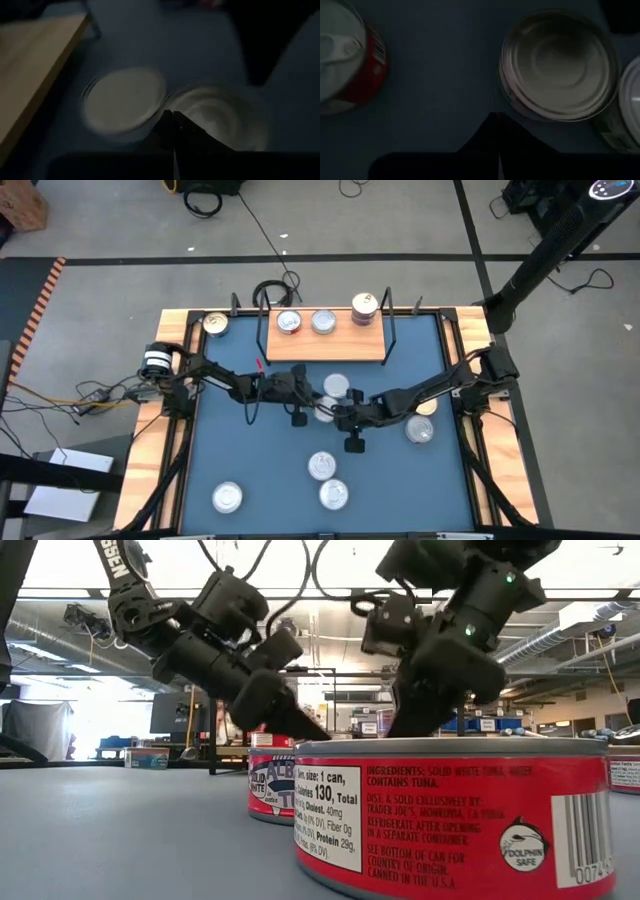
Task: Stack canned seafood by type on shelf
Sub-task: Stack the green tuna can on top of the green tuna can on the shelf
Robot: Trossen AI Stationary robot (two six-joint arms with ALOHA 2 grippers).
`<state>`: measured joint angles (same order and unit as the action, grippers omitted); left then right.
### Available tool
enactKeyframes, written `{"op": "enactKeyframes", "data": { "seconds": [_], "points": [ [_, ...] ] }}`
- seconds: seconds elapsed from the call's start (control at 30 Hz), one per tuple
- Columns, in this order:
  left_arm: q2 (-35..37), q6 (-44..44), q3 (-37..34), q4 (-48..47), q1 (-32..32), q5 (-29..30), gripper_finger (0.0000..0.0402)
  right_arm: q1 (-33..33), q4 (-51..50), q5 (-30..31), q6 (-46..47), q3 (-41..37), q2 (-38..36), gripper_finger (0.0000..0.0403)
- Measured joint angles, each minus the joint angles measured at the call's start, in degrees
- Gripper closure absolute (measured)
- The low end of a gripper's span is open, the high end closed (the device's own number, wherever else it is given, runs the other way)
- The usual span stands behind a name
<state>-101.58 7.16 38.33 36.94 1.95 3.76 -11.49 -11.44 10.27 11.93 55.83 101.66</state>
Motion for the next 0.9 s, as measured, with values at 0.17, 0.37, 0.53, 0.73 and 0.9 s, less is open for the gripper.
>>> {"op": "enactKeyframes", "data": {
  "seconds": [0.17,0.37,0.53,0.73,0.9],
  "points": [
    [0.0,-0.5,-1.0,-0.4,1.2,0.6,0.04,0.1,4.0,0.8,-1.6,0.0,2.4,0.0395],
    [-0.2,0.7,-1.1,-2.5,1.0,0.0,0.04,1.1,5.7,6.6,-1.9,0.0,2.2,0.0396],
    [-1.0,1.1,-1.0,-1.7,1.0,-1.4,0.04,1.6,6.7,6.8,-1.7,0.7,1.7,0.0395],
    [-1.4,1.2,-1.0,-0.4,0.7,-1.9,0.04,1.4,5.9,5.5,-3.0,2.5,1.1,0.0395],
    [-1.0,1.2,-1.1,5.2,0.6,-1.9,0.04,1.0,3.8,1.9,-3.0,2.5,1.2,0.0394]
  ]
}}
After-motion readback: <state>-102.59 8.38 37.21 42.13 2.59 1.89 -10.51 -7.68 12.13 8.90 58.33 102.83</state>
